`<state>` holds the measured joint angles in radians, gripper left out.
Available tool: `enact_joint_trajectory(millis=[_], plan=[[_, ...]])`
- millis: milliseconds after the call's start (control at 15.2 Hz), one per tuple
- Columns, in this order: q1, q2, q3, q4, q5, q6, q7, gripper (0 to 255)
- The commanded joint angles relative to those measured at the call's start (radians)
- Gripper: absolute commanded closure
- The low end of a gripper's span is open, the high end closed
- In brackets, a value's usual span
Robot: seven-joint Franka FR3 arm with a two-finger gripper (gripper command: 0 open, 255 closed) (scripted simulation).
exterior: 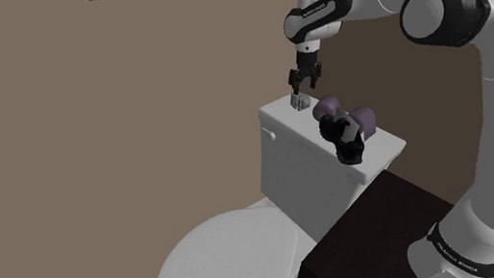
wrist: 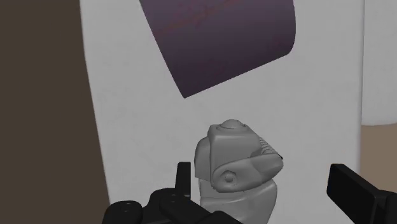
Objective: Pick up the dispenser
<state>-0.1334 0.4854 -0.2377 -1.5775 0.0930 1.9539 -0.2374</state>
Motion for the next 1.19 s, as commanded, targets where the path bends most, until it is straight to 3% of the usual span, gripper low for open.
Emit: enact_joint_trajectory(millis=[0, 594, 660, 1122], plan=[[-0.015, 0.076, 0.003, 0.081, 0.009, -0.013, -0.008, 0], [-0.018, 0.119, 0.01, 0.044, 0.019, 0.067, -0.012, 0], [-0.018, 0.119, 0.009, 0.045, 0.019, 0.066, -0.013, 255], [-0.019, 0.119, 0.009, 0.045, 0.019, 0.066, -0.014, 255]])
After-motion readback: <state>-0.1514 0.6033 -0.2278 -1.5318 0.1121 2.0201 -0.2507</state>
